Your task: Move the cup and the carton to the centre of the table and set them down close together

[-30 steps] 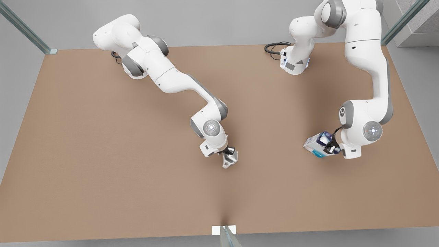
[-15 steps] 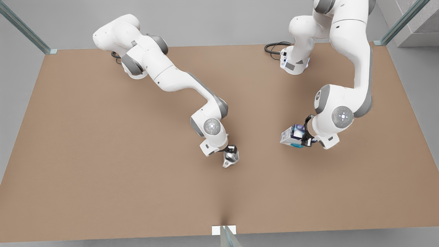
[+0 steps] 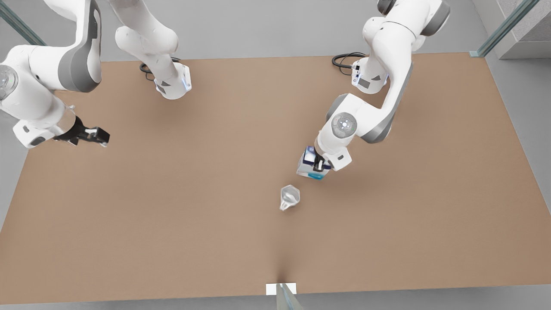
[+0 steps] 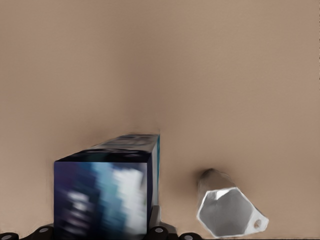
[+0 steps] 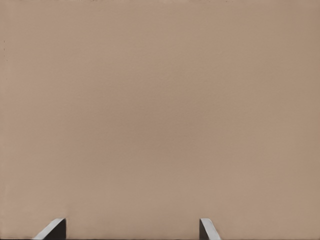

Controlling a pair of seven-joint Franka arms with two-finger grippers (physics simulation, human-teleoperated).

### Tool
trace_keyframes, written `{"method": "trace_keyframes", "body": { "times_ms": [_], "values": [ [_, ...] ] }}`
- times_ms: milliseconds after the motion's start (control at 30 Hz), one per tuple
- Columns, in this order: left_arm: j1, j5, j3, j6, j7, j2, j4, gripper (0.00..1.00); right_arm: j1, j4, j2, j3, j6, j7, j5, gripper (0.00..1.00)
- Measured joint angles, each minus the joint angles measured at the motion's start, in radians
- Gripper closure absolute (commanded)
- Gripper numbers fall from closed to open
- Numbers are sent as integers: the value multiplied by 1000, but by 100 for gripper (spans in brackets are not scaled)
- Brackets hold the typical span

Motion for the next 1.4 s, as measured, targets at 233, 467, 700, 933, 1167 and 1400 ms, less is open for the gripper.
{"method": "trace_keyframes", "body": {
  "times_ms": [233, 467, 700, 933, 1167, 1400],
  "values": [
    [-4, 63, -102, 63, -60, 69, 1, 37, -107, 59, 37, 0, -13, -11, 18, 0],
    [-5, 91, -102, 91, -61, 103, 0, 36, -91, 61, 44, 1, -17, -12, 13, 0],
    [-5, 102, -102, 91, -62, 105, 1, 0, -37, 72, 64, 1, -16, -13, 14, 0],
    [-4, 104, -102, 91, -64, 103, 6, 0, 18, 102, 71, 1, -23, -15, 12, 0],
    [-4, 101, -102, 70, -65, 103, 22, 0, -6, 105, 80, 1, -22, -12, 12, 0],
    [-5, 96, -102, 39, -67, 103, 24, 0, -60, 109, 83, 1, -23, -19, 13, 0]
  ]
}}
